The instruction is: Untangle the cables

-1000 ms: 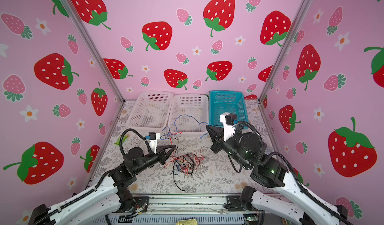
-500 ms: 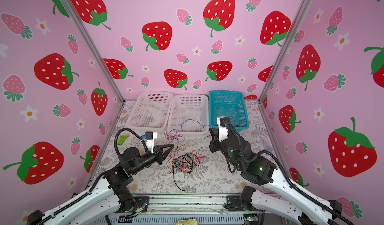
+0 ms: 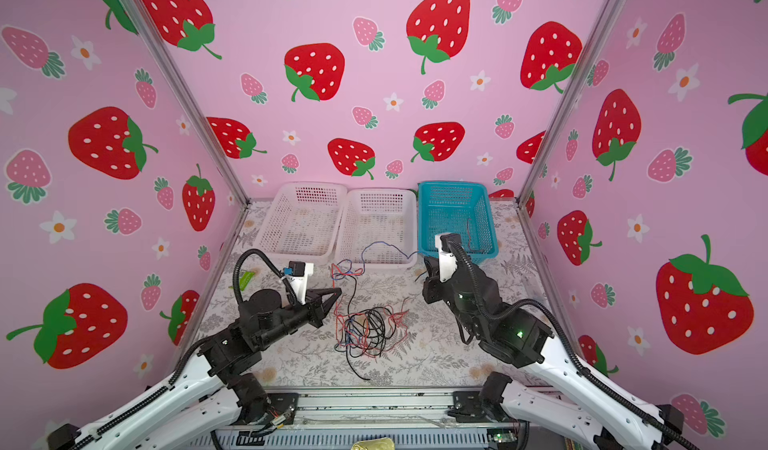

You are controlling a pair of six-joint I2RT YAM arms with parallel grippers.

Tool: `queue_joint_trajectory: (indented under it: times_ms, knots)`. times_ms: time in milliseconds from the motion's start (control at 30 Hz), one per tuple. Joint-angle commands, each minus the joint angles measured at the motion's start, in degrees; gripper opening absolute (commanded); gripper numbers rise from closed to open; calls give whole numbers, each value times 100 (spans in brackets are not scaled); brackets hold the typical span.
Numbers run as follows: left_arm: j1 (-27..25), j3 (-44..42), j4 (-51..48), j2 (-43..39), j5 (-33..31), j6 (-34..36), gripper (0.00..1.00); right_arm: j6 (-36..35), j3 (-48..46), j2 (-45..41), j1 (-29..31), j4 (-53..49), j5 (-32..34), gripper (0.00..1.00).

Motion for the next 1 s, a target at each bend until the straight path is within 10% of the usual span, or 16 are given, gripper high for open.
queue_joint_trajectory:
  times_ms: [0,533,967]
  knots:
    - [-18,209,-75,-5,-240,15,0,-277,11,53,-15,520,-1406,0]
    - [-5,452,-473,574,-724,-21,0,-76,224,-158,-20,524,-2459,0]
    - [22,616,-876,733,-952,-91,0,65,596,-55,-18,187,-1996,0]
